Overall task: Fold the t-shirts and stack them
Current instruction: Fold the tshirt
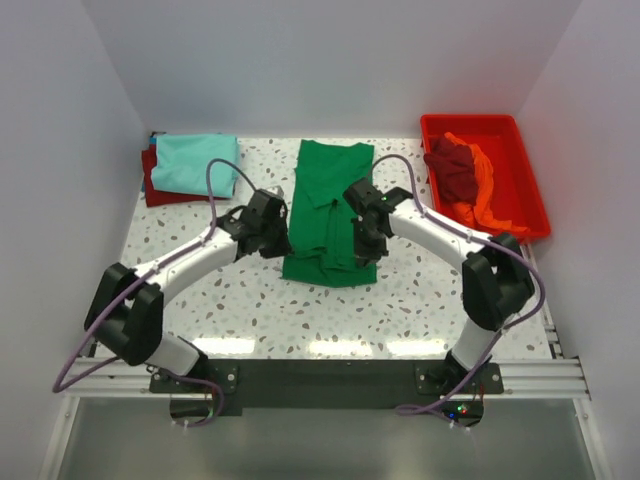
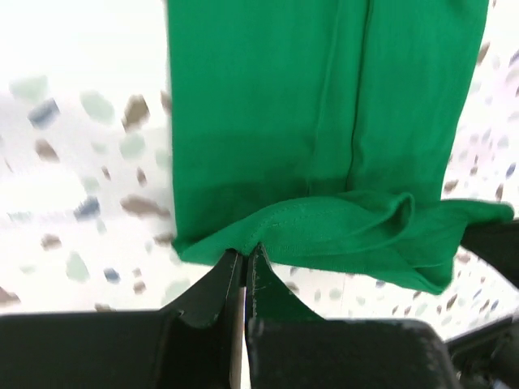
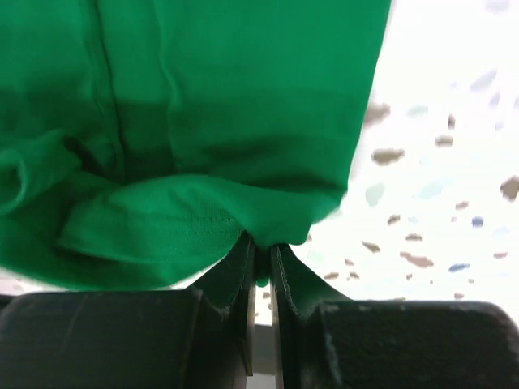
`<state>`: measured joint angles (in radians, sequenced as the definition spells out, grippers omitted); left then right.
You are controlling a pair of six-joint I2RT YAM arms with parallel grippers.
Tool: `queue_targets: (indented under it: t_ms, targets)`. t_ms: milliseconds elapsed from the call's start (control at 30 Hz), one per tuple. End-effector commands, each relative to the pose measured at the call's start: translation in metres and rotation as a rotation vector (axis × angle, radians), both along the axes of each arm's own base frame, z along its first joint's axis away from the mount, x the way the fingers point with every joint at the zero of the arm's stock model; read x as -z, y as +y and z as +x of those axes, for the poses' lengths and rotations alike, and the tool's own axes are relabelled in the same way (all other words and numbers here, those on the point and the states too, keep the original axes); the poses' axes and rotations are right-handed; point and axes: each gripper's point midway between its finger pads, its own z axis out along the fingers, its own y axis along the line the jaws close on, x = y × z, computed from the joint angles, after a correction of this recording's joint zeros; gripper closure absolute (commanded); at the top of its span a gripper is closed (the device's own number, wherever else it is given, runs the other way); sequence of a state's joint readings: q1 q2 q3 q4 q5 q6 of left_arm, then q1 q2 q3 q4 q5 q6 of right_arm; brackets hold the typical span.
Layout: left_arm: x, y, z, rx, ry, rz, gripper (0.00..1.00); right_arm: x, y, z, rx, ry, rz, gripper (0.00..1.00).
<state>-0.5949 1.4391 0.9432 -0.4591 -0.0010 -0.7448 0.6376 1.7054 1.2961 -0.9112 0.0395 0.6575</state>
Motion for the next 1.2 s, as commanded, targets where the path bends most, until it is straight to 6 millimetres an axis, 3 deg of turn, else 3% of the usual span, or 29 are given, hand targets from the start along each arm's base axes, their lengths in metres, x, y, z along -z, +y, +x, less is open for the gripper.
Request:
queue_targets:
  t_ms: [0,167,300,467,533,833,1167]
  targets:
    - [-0.036,-0.004,0.061,0.005,-0.151,-0.047,1.0,-0.017,0.003,0.038,-0.028,-0.079,-0.013,1.0]
    - [-0.034,-0.014,0.103,0.053,-0.158,-0.085,1.0,-0.017,0.0,0.073,-0.01,-0.1,-0.024,1.0]
    - [-0.029,-0.022,0.126,0.09,-0.165,-0.128,1.0,-0.018,0.001,0.099,0.007,-0.123,-0.018,1.0]
    - [-0.019,-0.024,0.15,0.111,-0.164,-0.119,1.0,-0.005,-0.007,0.12,0.036,-0.103,-0.03,1.0]
    - [-0.01,-0.023,0.155,0.117,-0.149,-0.104,1.0,-0.004,-0.01,0.127,0.05,-0.105,-0.023,1.0]
    - [-0.006,-0.011,0.173,0.068,-0.167,-0.081,1.0,0.0,-0.015,0.154,0.078,-0.111,-0.007,1.0]
    - [0.008,-0.012,0.185,0.054,-0.156,-0.099,1.0,0.005,-0.017,0.174,0.084,-0.11,-0.005,1.0]
